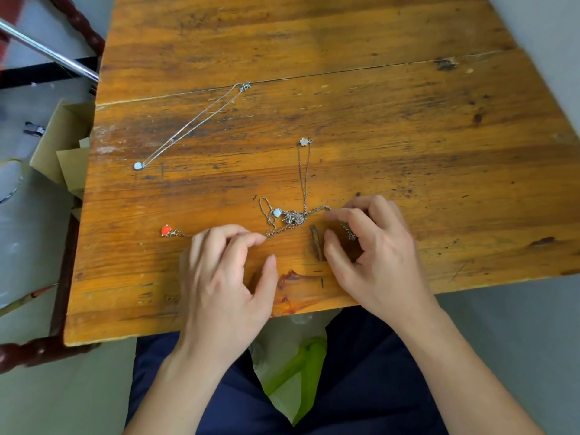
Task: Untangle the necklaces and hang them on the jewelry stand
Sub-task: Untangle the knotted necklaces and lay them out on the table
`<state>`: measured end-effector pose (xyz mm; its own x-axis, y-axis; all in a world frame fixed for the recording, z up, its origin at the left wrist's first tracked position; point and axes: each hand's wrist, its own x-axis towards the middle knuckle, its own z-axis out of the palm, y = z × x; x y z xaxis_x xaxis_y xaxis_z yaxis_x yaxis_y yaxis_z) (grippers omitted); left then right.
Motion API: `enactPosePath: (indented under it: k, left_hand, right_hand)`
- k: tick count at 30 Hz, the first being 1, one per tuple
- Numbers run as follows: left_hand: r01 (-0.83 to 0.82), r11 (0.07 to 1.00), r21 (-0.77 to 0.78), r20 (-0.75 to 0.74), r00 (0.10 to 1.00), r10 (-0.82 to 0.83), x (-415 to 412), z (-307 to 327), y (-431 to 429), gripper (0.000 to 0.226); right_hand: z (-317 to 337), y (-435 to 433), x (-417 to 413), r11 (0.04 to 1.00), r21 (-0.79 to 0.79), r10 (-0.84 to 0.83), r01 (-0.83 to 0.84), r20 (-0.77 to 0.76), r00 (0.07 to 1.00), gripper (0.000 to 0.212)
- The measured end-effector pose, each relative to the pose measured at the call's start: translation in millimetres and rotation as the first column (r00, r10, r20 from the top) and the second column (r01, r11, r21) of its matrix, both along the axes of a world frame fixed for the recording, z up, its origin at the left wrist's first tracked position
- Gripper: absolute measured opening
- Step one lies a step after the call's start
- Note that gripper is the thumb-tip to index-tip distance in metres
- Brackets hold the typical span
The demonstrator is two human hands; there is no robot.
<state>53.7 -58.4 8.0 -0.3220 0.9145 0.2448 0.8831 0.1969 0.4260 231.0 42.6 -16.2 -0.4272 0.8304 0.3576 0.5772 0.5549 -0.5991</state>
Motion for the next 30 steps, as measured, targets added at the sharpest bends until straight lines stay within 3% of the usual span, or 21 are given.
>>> enactPosePath:
  k: [8, 19, 26, 30]
  left_hand:
    - [-0.041, 0.999, 0.021, -0.114, 0.993, 0.043, 7, -6, -12, 0.026]
    - [-0.033, 0.994, 0.106, -0.070, 0.997, 0.041, 4, -4, -12, 0.018]
    - [0.278, 0.958, -0.068, -0.210, 0.935, -0.286, -35, 7, 20, 0.023]
    - [0.435, 0.892, -0.126, -0.181, 0.874, -0.451, -50, 14, 33, 0.023]
  right_hand:
    - [3, -3, 1, 0.998, 0.035, 0.042, -0.045, 0.078, 0.996, 0.018]
    - [3, -6, 1, 0.989, 0.061, 0.127, -0.135, 0.119, 0.985, 0.019]
    - [3, -5, 0, 0.990, 0.061, 0.122, -0.130, 0.112, 0.986, 0.018]
    - [3, -4, 0, 0.989, 0.057, 0.128, -0.135, 0.124, 0.984, 0.018]
